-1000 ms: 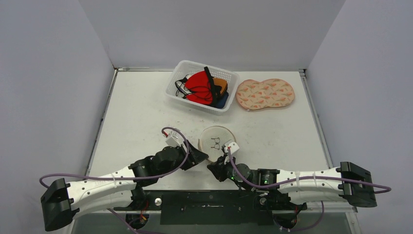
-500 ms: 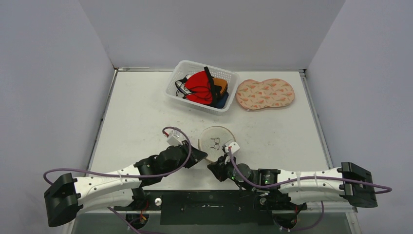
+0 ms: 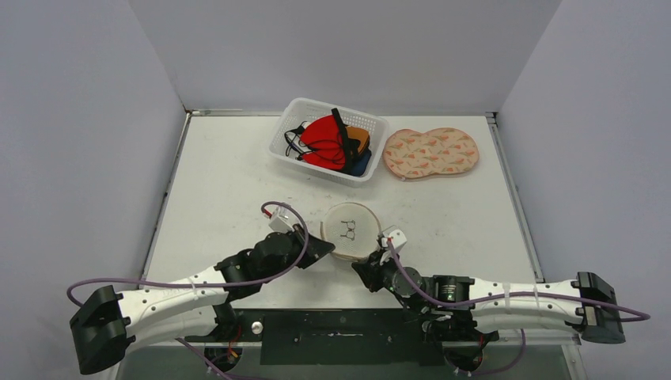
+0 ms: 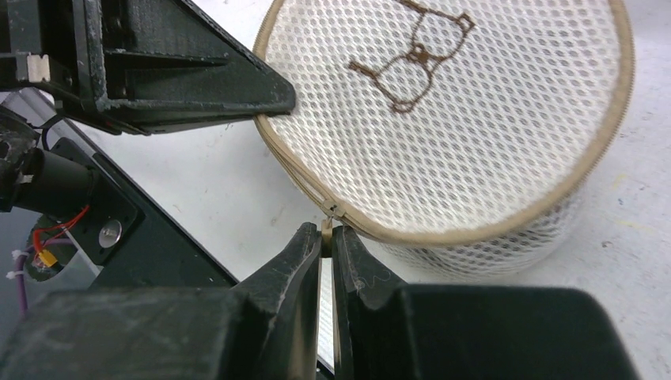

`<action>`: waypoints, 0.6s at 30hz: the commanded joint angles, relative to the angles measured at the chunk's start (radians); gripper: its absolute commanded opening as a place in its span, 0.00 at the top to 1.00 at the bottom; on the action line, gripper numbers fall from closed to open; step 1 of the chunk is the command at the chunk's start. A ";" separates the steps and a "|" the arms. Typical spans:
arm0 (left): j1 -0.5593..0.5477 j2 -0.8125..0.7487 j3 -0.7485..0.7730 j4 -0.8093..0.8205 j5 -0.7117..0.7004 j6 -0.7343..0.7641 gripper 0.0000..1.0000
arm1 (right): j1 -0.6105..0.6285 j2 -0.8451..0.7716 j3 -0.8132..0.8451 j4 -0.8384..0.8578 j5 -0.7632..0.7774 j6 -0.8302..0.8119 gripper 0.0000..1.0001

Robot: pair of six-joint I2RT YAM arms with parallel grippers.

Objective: Unzip the laundry bag and remove the bra
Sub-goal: Unzip the laundry bag at the center of the board.

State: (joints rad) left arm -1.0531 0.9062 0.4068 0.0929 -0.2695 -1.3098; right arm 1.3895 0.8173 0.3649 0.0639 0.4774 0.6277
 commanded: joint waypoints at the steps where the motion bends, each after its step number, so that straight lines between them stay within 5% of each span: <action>1: 0.078 -0.022 0.022 -0.023 0.092 0.076 1.00 | 0.006 -0.063 -0.013 -0.059 0.075 -0.002 0.95; 8: 0.198 -0.035 0.041 -0.007 0.257 0.161 1.00 | 0.007 -0.103 -0.014 -0.106 0.074 -0.002 0.95; 18: 0.267 0.139 0.179 -0.017 0.374 0.262 1.00 | 0.009 -0.052 -0.021 0.000 0.034 0.003 0.95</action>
State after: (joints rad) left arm -0.7998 1.0004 0.5278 0.0555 0.0681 -1.1076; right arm 1.3895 0.7410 0.3527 -0.0139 0.5098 0.6296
